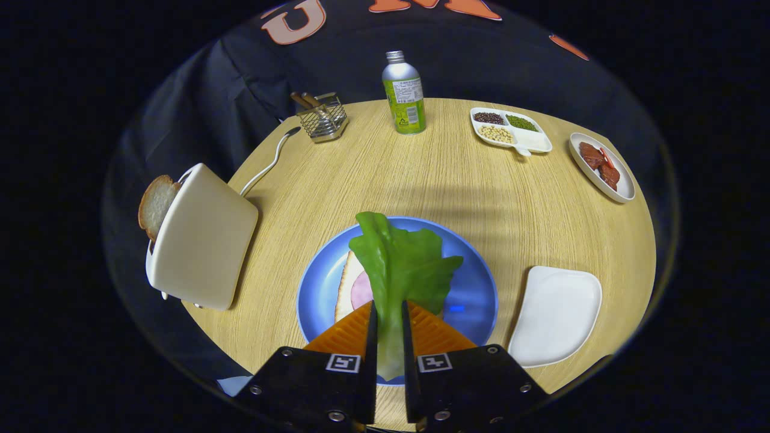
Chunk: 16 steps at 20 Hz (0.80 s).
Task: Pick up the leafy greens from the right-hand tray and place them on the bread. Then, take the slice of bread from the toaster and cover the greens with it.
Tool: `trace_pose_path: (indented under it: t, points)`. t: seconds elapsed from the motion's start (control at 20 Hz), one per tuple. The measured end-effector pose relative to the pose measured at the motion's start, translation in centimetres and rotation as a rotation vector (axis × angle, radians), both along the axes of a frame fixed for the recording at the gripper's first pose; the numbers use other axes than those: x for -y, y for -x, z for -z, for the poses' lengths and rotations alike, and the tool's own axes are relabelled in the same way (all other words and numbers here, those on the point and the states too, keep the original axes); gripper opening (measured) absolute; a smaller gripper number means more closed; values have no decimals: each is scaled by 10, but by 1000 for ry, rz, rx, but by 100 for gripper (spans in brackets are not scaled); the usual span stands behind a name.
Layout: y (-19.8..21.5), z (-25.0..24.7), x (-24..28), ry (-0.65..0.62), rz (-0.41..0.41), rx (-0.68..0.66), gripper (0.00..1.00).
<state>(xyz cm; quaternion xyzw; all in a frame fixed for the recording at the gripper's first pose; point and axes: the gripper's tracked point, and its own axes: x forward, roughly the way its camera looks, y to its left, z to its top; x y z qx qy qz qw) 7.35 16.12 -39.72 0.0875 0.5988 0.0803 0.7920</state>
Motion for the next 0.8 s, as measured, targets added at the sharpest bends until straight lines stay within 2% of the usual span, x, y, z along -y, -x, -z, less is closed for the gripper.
trace_pose_path:
  t: [0.35,0.4,0.5,0.75,0.8]
  points:
    - [-3,-14,-10,58,-66,23,33]
    - [-5,-20,-14,56,-73,30,40]
    - [-7,-35,-20,41,-86,46,48]
    - [-21,-94,-48,-35,-105,112,51]
    - [-24,-106,-55,-53,-106,116,55]
